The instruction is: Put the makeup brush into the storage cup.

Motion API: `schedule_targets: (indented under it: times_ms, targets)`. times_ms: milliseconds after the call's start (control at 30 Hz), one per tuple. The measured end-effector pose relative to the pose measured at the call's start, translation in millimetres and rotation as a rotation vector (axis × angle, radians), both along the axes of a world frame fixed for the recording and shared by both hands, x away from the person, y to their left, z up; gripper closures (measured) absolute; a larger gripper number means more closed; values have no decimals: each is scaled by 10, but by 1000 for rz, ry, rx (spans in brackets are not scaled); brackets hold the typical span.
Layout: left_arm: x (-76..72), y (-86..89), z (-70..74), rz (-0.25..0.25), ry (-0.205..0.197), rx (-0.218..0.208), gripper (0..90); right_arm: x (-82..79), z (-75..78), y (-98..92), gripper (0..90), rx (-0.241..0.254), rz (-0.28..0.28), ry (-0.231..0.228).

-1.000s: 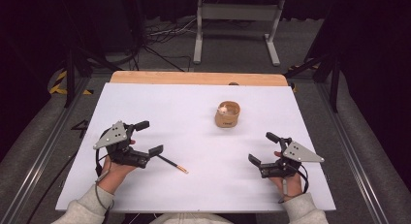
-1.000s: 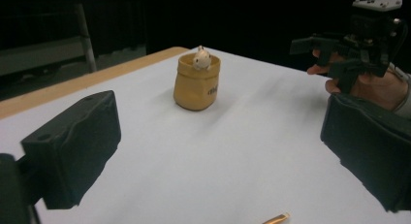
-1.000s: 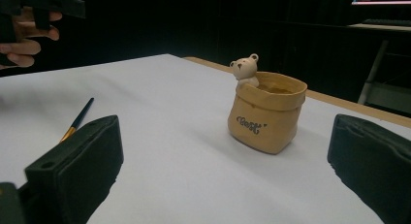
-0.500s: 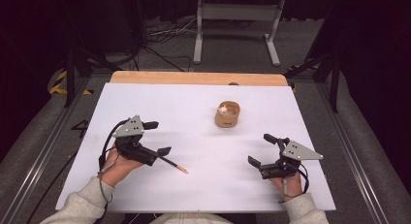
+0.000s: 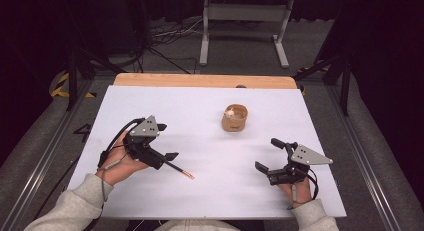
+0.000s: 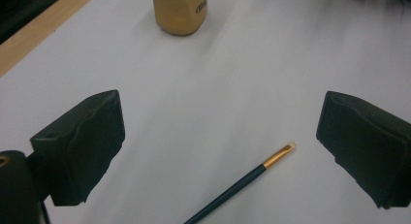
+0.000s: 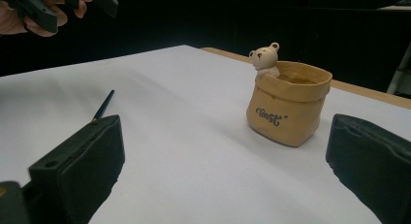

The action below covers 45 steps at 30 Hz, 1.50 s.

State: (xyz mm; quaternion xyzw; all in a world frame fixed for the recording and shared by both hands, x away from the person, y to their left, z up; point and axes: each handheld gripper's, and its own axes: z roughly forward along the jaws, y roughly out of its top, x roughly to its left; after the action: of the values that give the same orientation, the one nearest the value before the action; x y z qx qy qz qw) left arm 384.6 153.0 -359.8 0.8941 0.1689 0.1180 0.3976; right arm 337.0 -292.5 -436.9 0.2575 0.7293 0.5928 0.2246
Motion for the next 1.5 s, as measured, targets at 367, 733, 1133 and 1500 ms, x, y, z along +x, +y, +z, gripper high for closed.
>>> schedule_targets:
  times_ms: [367, 733, 1133, 1500]
  targets:
    - [78, -48, 41, -12, 48, 134, 54, 2, 0, -1, 4, 4, -1, 1]
    - [156, -151, 54, -43, 100, 248, 45, 4, -2, 1, 3, 12, 6, 14]
    - [228, -249, -90, -104, 170, 363, 46, 16, -17, 0, 3, 17, 13, 30]
    - [236, -310, -287, -145, 185, 431, 48, 16, -19, 3, 3, 13, 17, 34]
